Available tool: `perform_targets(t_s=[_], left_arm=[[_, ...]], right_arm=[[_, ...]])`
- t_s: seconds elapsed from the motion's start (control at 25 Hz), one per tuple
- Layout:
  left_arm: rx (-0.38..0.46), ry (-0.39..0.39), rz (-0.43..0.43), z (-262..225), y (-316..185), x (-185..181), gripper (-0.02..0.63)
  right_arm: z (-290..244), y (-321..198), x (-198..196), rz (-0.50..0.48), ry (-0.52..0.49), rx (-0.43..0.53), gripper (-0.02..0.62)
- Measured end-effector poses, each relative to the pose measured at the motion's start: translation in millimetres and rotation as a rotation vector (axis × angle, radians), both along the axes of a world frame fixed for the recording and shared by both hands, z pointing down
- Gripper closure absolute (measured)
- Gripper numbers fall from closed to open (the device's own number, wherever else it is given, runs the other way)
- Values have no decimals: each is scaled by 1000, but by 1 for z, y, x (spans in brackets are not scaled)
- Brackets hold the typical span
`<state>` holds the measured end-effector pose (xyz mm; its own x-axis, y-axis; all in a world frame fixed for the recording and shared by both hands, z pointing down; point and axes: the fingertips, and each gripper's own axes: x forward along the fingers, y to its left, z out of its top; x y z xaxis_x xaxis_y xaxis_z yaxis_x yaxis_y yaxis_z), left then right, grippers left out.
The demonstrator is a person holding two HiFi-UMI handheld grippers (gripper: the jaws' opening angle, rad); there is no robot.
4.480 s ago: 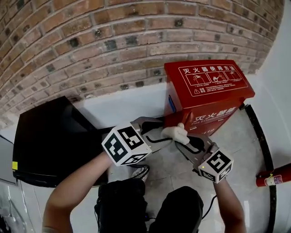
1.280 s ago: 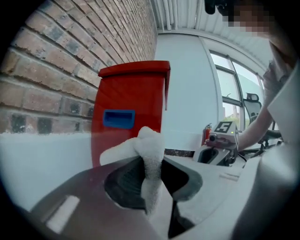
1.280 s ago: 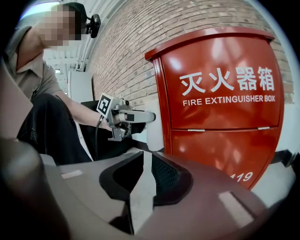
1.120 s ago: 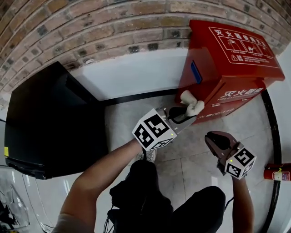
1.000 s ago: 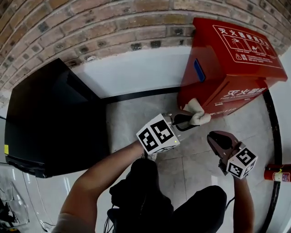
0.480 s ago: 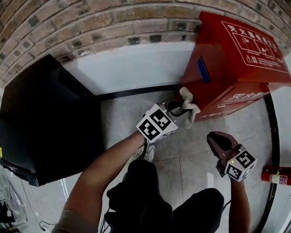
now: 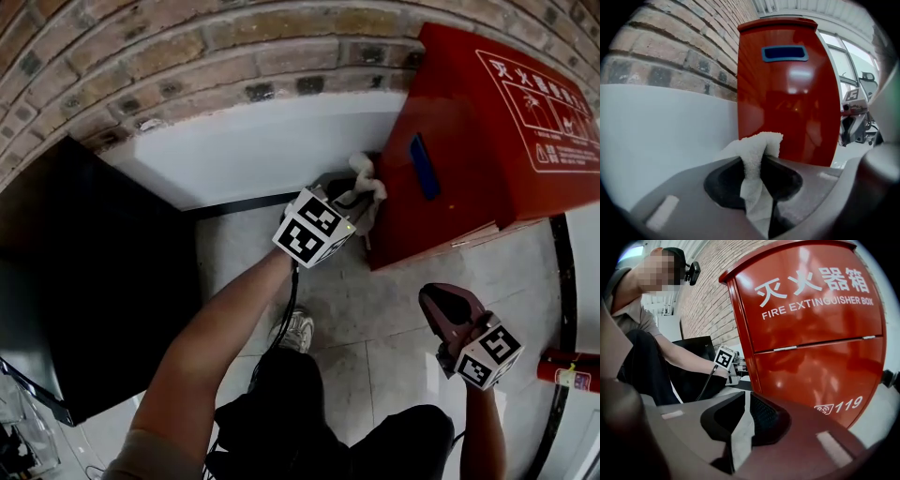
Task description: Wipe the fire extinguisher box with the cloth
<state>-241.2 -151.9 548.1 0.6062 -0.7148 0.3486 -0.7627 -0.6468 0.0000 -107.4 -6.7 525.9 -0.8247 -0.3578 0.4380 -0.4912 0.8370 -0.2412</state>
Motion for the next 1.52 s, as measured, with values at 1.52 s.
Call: perform_targets(t_s=[1.52], left_arm=[[-263, 37, -16, 118, 64, 37, 514]], right_arm=[[42, 22, 27, 60, -28, -89, 552]])
